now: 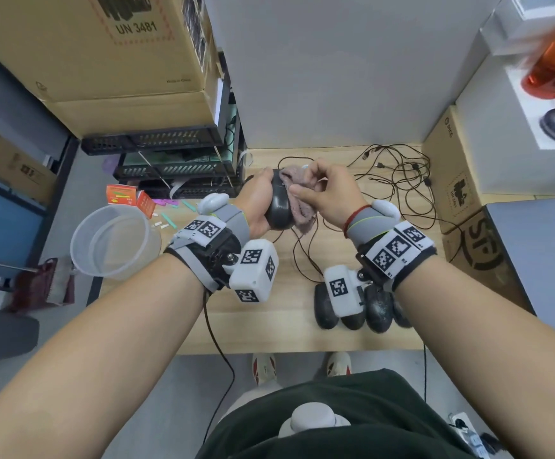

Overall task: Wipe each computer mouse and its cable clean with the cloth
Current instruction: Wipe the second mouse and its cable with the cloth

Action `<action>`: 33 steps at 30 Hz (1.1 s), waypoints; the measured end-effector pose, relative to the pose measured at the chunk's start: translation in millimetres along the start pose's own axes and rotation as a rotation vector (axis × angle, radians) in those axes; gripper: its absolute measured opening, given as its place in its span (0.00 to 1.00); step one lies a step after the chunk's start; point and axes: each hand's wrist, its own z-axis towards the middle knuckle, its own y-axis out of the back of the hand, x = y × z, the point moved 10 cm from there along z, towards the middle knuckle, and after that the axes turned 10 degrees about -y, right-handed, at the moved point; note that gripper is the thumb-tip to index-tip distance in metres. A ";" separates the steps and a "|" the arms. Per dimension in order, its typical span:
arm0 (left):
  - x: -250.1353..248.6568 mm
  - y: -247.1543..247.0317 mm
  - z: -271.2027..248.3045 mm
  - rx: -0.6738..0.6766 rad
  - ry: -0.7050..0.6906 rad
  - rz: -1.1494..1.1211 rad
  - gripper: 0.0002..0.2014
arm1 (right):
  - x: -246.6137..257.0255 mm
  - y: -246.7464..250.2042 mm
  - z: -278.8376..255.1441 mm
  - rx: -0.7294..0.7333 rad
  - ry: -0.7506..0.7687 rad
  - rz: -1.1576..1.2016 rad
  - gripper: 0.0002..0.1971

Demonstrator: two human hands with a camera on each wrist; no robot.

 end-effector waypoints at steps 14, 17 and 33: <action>-7.7 -24.4 -10.4 0.182 -0.040 -0.028 0.19 | 7.3 5.2 9.5 0.006 0.007 -0.102 0.09; -8.7 -20.5 -8.6 0.148 -0.031 -0.041 0.21 | 22.0 -12.5 -10.0 0.095 0.091 -0.166 0.10; -31.1 -13.8 -15.8 0.068 -0.155 -0.219 0.31 | 39.0 -33.4 -24.0 0.225 0.166 -0.323 0.17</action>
